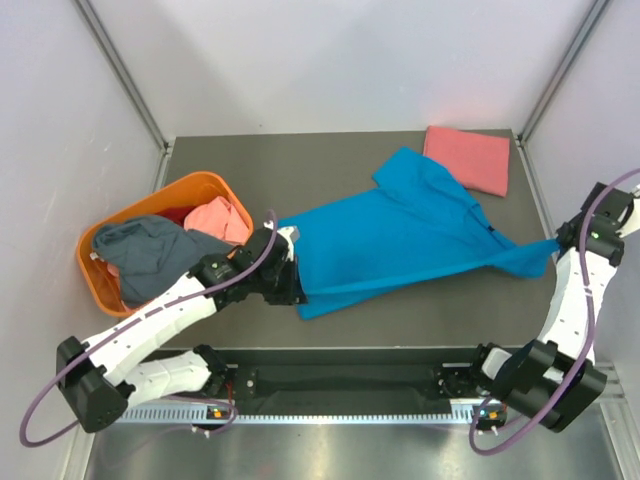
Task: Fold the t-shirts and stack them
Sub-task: Fold the tshirt
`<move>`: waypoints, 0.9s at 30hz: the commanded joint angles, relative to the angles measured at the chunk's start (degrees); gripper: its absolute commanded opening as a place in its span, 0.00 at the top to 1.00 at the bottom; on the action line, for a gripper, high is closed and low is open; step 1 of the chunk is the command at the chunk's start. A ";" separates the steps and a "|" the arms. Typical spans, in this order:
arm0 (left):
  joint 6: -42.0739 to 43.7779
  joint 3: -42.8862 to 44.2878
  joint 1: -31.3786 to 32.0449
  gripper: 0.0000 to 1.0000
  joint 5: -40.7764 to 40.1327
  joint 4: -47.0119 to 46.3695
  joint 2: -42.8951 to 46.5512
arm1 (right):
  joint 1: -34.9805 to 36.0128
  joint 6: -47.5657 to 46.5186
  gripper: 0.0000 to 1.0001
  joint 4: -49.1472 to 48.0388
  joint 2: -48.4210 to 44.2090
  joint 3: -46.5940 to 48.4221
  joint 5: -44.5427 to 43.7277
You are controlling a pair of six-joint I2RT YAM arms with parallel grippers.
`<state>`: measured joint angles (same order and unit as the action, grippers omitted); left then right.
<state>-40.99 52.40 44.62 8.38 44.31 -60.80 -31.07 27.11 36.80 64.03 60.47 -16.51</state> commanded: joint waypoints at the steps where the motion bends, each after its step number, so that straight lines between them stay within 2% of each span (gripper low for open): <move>1: -1.72 -1.86 0.64 1.00 5.31 1.56 3.31 | -1.62 -2.24 1.00 3.98 -1.80 2.11 -2.21; 9: -4.79 -8.19 4.68 1.00 8.05 0.42 6.39 | -1.80 -5.75 1.00 3.37 -3.82 -1.14 2.10; 16: -7.61 -9.51 11.62 1.00 6.12 -1.60 2.97 | -1.54 -8.04 1.00 0.39 -7.16 -3.69 3.86; 22: -9.37 -9.51 13.03 1.00 4.01 -2.83 0.68 | 0.65 -9.71 1.00 -0.06 -5.24 -3.17 -0.97; 27: -9.02 -10.12 13.21 1.00 3.58 -4.23 -2.22 | 10.40 -11.29 1.00 -3.21 -1.20 -1.41 -10.45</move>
<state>-47.75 43.13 57.49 13.06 42.19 -61.95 -25.50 18.13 38.11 60.53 56.58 -19.68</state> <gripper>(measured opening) 0.017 0.009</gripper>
